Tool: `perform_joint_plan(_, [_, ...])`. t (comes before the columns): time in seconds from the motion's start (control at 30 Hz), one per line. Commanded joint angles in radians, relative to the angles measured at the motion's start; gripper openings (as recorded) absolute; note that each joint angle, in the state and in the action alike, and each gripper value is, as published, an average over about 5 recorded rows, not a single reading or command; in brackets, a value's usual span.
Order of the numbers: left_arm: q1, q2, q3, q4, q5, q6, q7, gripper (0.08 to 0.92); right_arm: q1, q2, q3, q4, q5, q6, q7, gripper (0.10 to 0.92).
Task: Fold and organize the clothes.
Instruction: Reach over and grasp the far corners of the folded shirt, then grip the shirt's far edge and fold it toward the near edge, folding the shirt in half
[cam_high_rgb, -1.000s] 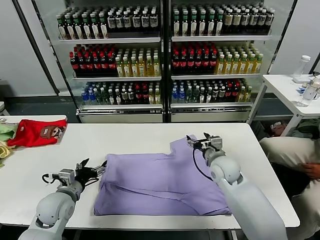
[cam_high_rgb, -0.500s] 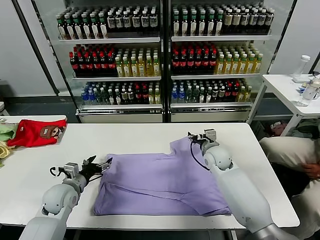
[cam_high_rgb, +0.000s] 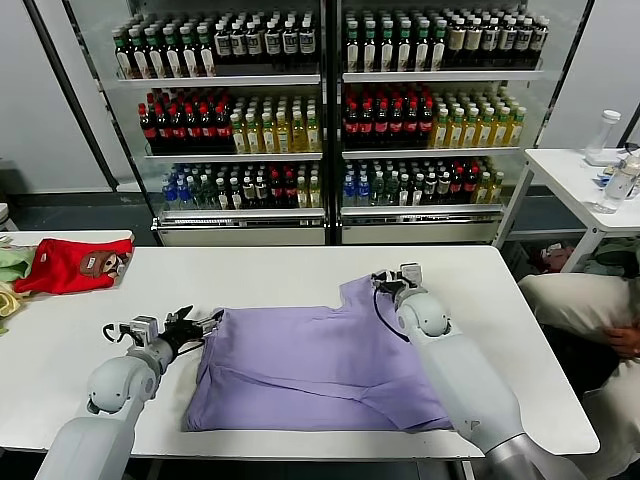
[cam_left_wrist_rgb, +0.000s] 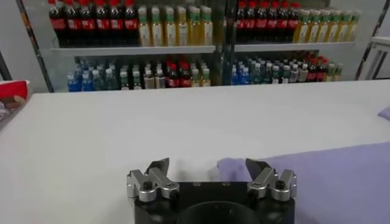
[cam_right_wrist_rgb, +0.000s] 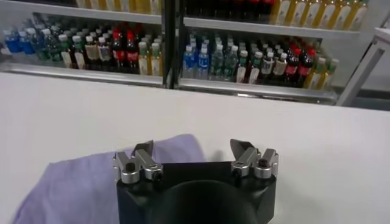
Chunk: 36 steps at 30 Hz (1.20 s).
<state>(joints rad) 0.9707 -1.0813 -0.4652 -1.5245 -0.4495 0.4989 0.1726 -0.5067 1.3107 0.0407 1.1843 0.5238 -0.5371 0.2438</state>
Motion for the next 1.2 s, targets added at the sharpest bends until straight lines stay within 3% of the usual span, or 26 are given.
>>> perform_joint_plan(0.03, [-0.025,-0.004,0.005,0.042,0.017,0.000,0.031,0.772,0.009,0.014,-0.001,-0.031,0.012,0.004,-0.001,0.782])
perform_joint_plan(0.6, [-0.005,-0.027,0.034,0.033,0.033,-0.015,0.038,0.290,0.017,0.013,-0.003,-0.026,0.033,0.006,-0.007,0.292])
perform_joint_plan(0.8, [0.003,-0.021,0.033,-0.004,-0.023,-0.097,-0.004,0.125,-0.016,-0.028,0.000,0.096,0.051,0.045,-0.010,0.137])
perform_joint_plan(1.0, [0.103,0.032,-0.005,-0.173,-0.147,-0.128,-0.056,0.085,-0.172,-0.157,0.024,0.406,0.129,0.012,0.017,0.116])
perform_joint_plan(1.2, [0.213,0.034,-0.027,-0.285,-0.175,-0.155,-0.086,0.085,-0.344,-0.266,0.099,0.654,0.180,-0.004,0.053,0.116])
